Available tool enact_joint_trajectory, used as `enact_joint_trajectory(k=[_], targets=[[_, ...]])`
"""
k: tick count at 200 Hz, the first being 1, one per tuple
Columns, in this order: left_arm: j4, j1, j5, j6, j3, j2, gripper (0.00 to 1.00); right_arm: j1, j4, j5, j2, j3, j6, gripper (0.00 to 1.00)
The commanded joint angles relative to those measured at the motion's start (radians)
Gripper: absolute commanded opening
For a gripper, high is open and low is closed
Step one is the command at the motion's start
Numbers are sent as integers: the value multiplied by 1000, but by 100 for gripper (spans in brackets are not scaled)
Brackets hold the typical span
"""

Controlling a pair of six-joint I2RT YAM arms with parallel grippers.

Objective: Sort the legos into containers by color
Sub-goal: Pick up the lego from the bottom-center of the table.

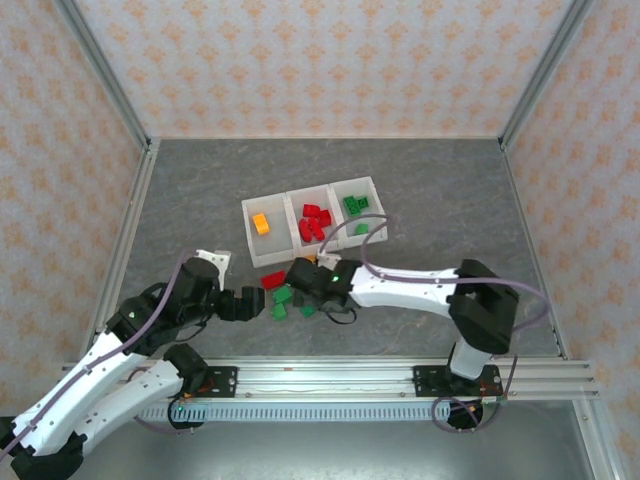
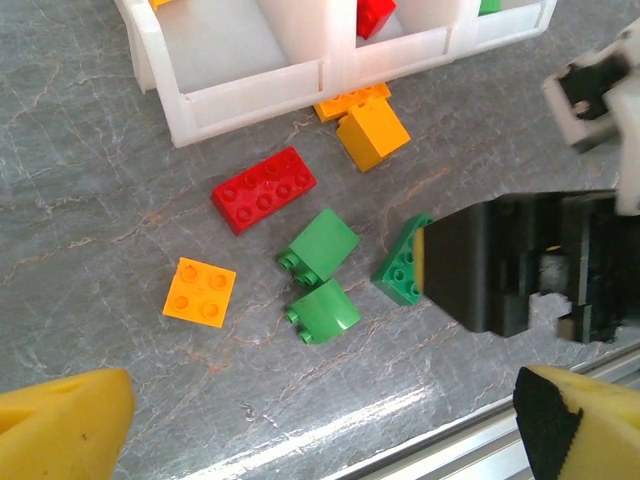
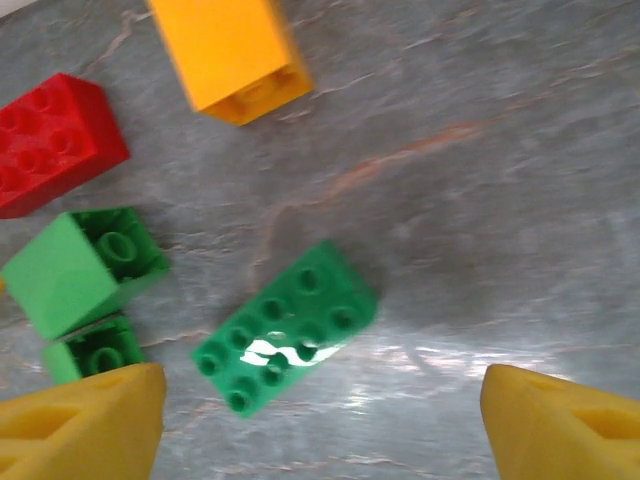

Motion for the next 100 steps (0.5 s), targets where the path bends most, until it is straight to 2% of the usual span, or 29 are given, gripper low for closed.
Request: enact_joint_trajectory(k=[1,32,100], targets=[[27,9,-24,-4,-8,-33,99,7,-38,59,43,29,68,76],[30,14,-20,-1,-8,-58,99,21,-28,43,100,29,90,73],[35,25,-10,4,-9,-80,99,29,-90,151,177,17,83,66]])
